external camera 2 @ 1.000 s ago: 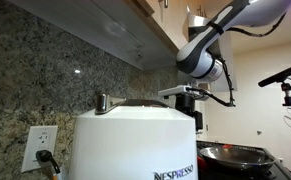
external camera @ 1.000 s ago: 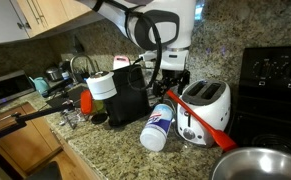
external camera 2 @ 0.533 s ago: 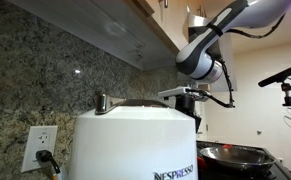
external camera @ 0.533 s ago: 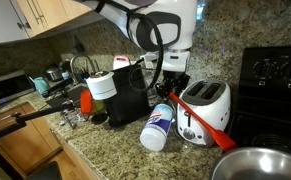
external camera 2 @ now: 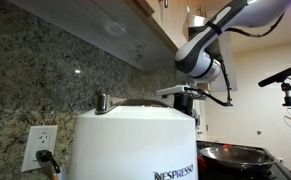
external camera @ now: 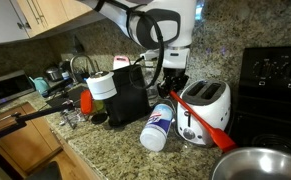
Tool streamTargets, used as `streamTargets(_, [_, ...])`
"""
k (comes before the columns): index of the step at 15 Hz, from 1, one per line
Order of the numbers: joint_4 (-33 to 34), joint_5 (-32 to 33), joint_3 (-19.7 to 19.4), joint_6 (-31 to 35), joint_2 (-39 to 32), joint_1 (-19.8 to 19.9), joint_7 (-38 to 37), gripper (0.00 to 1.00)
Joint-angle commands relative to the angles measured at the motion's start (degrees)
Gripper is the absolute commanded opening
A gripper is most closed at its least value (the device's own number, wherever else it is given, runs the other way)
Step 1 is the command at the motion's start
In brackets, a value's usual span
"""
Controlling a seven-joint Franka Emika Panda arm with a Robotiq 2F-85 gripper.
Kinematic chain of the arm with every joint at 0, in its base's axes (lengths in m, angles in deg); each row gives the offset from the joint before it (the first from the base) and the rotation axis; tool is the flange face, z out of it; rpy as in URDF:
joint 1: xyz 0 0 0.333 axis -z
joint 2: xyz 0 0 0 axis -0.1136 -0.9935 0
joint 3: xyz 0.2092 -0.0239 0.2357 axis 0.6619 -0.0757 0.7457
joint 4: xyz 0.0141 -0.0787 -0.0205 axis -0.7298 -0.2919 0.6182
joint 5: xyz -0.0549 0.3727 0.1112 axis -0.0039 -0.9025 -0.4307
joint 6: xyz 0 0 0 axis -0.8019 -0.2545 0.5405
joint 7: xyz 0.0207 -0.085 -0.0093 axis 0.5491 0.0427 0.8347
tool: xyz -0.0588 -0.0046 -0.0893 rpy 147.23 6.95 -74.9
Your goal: Use the orange spatula to stir the pan
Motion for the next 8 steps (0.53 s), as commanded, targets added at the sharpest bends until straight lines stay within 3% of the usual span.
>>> streamTargets(1, [0.3,1.11,-0.85,-0.74,0.91,-0.96,-0.74,0.02])
streamTargets(5, [0.37,2.49,-0.98,-1.01,1.17,-1.34,-0.9,0.02])
streamTargets(6, [0.87,2.41,-0.79,-1.98,0.74,-1.1,-0.34,0.22])
streamTargets(8, [1.32,1.87,-0.59,-2.99,0.13,-0.65,0.39,0.38])
